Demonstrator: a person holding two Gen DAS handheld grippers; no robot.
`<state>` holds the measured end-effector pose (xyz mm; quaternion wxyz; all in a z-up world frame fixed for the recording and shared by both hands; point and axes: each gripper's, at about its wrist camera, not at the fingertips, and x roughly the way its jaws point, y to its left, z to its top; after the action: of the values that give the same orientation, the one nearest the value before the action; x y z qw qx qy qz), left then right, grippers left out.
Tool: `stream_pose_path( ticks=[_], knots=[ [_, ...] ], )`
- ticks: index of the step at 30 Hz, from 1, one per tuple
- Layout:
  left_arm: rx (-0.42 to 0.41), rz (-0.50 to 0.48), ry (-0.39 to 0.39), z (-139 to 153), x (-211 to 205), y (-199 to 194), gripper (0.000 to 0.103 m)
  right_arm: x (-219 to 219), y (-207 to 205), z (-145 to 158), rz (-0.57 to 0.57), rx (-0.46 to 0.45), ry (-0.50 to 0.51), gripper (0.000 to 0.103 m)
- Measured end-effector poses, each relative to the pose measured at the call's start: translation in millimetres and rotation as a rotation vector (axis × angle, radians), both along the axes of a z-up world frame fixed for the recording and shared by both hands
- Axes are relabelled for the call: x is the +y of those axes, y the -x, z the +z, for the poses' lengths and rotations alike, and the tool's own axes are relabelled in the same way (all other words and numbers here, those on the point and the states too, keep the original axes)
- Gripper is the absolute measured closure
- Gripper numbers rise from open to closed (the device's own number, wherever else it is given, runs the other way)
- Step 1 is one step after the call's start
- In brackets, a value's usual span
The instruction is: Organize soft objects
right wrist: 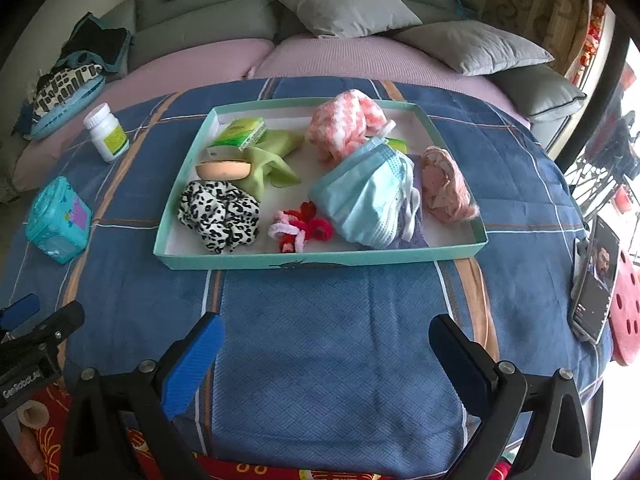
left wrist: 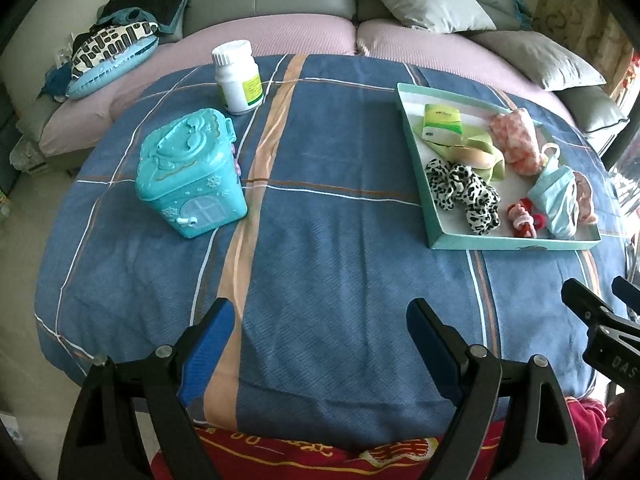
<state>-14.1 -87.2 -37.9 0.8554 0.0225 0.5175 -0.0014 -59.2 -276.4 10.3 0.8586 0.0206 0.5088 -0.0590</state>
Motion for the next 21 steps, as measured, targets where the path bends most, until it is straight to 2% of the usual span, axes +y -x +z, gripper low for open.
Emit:
stream_pose_path(
  ticks=[10,21],
  knots=[
    [-0.015,0.035,0.033,2,8,2,0.015,0,1,1,-0.006,-0.01,-0.002,0.0],
    [-0.05,0.056,0.014,7,9,6,0.015,6,1,1,0.017,-0.008,0.027,0.0]
  ],
)
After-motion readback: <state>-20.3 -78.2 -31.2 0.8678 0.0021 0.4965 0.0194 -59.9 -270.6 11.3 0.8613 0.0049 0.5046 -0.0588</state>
